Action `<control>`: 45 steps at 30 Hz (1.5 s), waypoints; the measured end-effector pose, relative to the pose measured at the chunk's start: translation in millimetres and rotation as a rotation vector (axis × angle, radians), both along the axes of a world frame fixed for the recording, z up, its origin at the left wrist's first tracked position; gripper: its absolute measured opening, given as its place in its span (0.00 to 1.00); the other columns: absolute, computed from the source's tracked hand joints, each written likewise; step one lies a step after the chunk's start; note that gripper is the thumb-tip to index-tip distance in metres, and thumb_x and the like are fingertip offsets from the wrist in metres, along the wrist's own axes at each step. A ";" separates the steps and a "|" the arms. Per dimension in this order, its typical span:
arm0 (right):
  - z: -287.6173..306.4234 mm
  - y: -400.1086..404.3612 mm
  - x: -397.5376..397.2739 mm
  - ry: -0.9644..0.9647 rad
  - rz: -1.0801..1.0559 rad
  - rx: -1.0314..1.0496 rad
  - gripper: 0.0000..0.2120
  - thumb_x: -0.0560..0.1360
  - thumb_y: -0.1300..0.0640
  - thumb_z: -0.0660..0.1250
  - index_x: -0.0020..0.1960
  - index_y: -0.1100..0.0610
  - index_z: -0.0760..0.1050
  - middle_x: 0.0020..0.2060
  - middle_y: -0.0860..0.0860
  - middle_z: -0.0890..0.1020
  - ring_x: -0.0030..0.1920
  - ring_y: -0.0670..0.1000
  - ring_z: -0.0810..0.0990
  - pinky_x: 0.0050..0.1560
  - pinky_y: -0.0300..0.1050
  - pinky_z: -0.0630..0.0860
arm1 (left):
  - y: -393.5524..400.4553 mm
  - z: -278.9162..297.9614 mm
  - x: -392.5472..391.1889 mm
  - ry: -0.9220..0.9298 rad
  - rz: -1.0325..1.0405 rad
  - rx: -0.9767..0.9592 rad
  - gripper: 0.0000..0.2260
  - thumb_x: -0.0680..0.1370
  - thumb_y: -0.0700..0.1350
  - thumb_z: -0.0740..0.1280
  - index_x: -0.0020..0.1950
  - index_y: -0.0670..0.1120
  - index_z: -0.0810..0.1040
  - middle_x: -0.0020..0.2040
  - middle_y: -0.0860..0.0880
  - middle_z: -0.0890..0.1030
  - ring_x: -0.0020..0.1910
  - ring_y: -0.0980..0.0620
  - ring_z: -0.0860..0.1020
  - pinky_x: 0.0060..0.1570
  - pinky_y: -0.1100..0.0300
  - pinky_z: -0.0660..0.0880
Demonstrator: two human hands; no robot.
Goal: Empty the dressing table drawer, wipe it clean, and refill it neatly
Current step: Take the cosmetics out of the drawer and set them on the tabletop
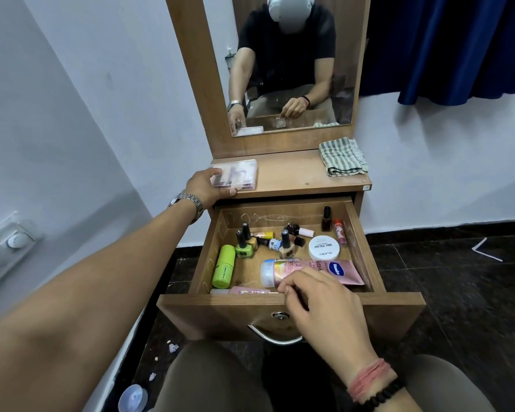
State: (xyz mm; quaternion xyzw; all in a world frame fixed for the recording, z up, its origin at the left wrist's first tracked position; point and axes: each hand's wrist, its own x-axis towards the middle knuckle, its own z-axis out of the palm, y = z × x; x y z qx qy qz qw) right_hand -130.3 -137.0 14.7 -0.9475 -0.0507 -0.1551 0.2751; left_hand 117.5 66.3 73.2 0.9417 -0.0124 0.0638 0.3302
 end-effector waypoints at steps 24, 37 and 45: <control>2.0 0.2 -0.7 0.028 0.014 -0.038 0.05 0.76 0.47 0.58 0.44 0.43 0.72 0.41 0.39 0.76 0.42 0.40 0.72 0.32 0.30 0.62 | -3.6 2.5 41.4 0.040 0.092 0.059 0.21 0.78 0.39 0.65 0.70 0.51 0.71 0.73 0.44 0.66 0.67 0.41 0.69 0.61 0.52 0.72; 1.9 2.4 -0.6 -0.002 -0.016 -0.007 0.08 0.74 0.47 0.57 0.43 0.45 0.75 0.41 0.40 0.78 0.44 0.40 0.75 0.34 0.35 0.68 | -1.6 -1.7 38.2 -0.046 0.117 0.219 0.20 0.77 0.38 0.60 0.70 0.48 0.72 0.70 0.41 0.70 0.66 0.38 0.70 0.64 0.49 0.69; 0.0 0.9 -0.5 -0.015 0.003 0.021 0.07 0.76 0.50 0.60 0.44 0.47 0.76 0.43 0.42 0.79 0.45 0.42 0.76 0.38 0.42 0.74 | -38.2 8.8 -26.6 -0.457 -0.205 0.350 0.11 0.77 0.40 0.63 0.58 0.50 0.76 0.56 0.48 0.79 0.55 0.47 0.77 0.54 0.50 0.75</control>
